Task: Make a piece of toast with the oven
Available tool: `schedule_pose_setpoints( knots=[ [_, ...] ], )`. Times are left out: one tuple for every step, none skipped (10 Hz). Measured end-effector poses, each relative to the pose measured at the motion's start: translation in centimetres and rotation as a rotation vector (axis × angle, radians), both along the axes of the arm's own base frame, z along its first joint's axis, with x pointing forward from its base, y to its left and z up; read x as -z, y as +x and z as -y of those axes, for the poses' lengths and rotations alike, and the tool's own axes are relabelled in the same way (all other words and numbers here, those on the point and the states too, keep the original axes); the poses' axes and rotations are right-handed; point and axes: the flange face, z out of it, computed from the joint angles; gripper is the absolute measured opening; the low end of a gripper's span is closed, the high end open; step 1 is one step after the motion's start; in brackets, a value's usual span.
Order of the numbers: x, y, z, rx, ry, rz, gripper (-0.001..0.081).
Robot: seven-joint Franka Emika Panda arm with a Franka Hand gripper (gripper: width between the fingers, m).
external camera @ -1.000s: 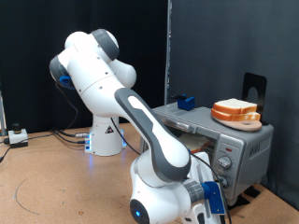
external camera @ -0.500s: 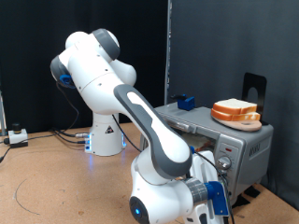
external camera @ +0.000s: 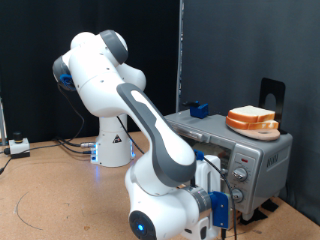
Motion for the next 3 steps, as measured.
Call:
schedule_pose_setpoints(
  knots=[
    [-0.9, -0.2, 1.1, -0.030, -0.026, -0.025, 0.0799],
    [-2.0, 0.0, 2.3, -0.036, -0.043, -0.036, 0.0807],
    [-3.0, 0.3, 3.3, -0.040, -0.056, -0.045, 0.0807]
  ],
)
